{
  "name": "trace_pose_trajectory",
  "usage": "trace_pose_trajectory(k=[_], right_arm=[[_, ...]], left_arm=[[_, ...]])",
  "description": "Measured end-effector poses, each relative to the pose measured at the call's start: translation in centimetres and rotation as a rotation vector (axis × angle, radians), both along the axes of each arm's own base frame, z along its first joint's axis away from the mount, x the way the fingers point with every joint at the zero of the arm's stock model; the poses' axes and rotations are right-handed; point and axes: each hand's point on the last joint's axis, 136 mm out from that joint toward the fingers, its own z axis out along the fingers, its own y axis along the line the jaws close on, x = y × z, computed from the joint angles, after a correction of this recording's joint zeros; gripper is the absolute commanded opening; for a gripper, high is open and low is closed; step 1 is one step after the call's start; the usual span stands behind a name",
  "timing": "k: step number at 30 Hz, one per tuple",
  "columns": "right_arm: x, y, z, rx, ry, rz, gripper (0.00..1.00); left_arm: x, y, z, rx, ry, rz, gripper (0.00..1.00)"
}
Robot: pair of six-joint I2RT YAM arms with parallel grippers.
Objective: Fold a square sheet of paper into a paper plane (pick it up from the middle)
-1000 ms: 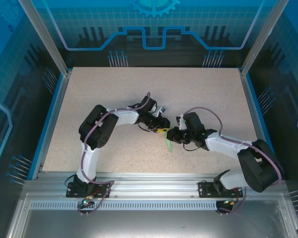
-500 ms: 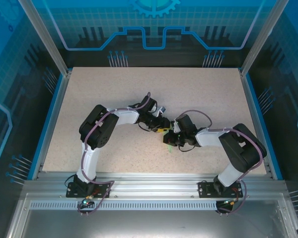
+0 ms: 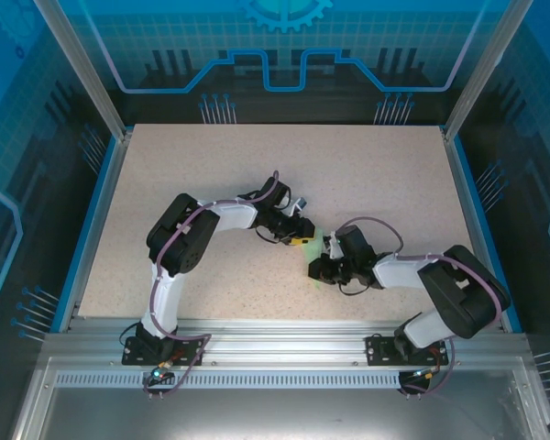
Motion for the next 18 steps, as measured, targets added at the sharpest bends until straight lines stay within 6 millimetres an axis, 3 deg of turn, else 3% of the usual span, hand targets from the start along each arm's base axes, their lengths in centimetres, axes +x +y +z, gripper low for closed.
trace_pose_trajectory(k=[9,18], right_arm=[[-2.5,-1.3,0.1,0.001,0.018,0.006,0.17],[-2.8,-1.5,-0.1,-0.018,0.026,0.02,0.12]], left_arm=[[0.0,0.0,0.0,0.002,0.004,-0.001,0.39],[-0.2,0.2,0.8,-0.001,-0.013,0.003,0.45]])
